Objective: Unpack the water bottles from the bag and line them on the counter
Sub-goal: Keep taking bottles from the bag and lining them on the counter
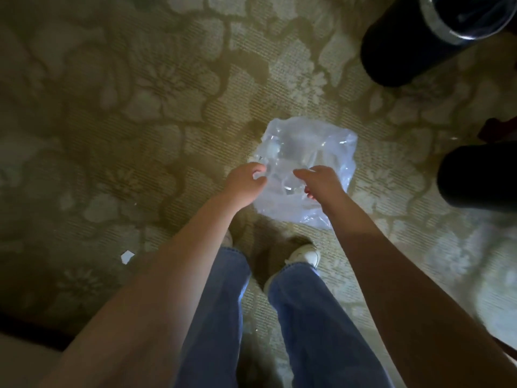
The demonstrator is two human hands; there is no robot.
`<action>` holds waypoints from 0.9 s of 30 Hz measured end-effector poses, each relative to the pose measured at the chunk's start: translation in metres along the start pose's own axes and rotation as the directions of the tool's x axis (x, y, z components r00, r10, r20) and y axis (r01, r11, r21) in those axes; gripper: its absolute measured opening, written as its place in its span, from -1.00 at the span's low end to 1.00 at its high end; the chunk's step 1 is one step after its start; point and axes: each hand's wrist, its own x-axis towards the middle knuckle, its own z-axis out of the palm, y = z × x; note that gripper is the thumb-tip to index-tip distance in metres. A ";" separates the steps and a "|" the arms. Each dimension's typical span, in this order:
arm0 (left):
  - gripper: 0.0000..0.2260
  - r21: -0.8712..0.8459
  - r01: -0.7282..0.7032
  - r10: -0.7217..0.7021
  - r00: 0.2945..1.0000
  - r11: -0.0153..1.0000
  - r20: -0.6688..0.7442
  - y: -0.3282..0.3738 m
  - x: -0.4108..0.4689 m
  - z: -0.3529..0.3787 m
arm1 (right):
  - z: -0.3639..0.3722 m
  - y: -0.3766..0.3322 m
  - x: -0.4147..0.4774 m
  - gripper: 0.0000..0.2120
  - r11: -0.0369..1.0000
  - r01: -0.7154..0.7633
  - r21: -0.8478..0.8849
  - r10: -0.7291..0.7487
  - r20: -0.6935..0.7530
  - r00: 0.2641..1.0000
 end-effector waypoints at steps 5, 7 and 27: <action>-0.83 -0.219 -0.075 0.017 0.967 0.973 -0.256 0.037 -0.025 -0.029 | -0.045 -0.044 -0.047 -0.65 0.986 0.165 -0.035 -0.167 -0.106 0.980; -0.73 -0.251 -0.154 0.086 0.961 0.956 -0.263 0.053 -0.033 -0.044 | -0.064 -0.063 -0.067 -0.76 0.969 0.247 -0.022 -0.248 -0.124 0.961; -0.54 -0.336 -0.124 0.050 0.974 0.934 -0.221 0.063 -0.039 -0.103 | -0.055 -0.115 -0.074 -0.65 0.976 0.017 0.217 -0.067 0.224 0.972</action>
